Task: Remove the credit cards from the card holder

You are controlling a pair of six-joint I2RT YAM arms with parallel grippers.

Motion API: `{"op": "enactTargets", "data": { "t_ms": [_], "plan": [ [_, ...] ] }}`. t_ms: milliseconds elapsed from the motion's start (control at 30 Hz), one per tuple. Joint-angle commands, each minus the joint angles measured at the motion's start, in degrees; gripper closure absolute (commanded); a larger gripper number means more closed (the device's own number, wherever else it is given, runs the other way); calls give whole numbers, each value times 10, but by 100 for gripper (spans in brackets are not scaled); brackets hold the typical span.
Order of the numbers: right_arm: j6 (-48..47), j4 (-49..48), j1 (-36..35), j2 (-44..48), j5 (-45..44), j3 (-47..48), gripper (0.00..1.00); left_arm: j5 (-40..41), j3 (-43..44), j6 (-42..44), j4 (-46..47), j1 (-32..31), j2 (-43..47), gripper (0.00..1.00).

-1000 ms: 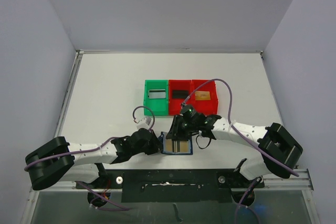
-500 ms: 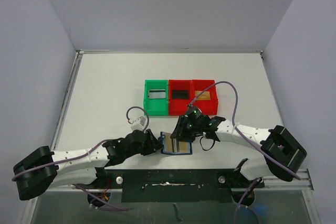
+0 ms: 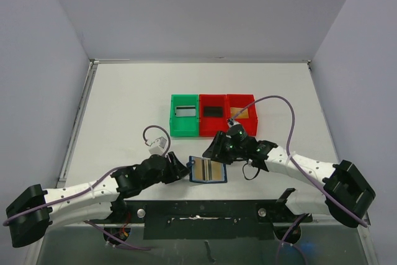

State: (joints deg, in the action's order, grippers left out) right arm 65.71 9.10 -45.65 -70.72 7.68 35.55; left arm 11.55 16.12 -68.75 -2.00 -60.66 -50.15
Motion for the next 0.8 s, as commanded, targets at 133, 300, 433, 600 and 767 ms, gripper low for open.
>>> {"op": "enactTargets", "data": {
  "t_ms": [133, 300, 433, 600, 767],
  "plan": [
    [-1, -91, 1, 76, -20, -47, 40, 6, 67, 44, -3, -2, -9, 52],
    [37, -143, -1, 113, -71, -106, 34, -19, 109, 74, -13, -1, -39, 52],
    [27, -199, -19, 156, -122, -153, 33, -35, 140, 97, -23, -1, -65, 52],
    [5, -134, -8, 185, -111, -141, 35, -94, 163, 126, 4, 1, -118, 52],
    [26, -161, -1, 185, -74, -162, 35, -150, 194, 147, 42, -2, -194, 53]
  ]
}}
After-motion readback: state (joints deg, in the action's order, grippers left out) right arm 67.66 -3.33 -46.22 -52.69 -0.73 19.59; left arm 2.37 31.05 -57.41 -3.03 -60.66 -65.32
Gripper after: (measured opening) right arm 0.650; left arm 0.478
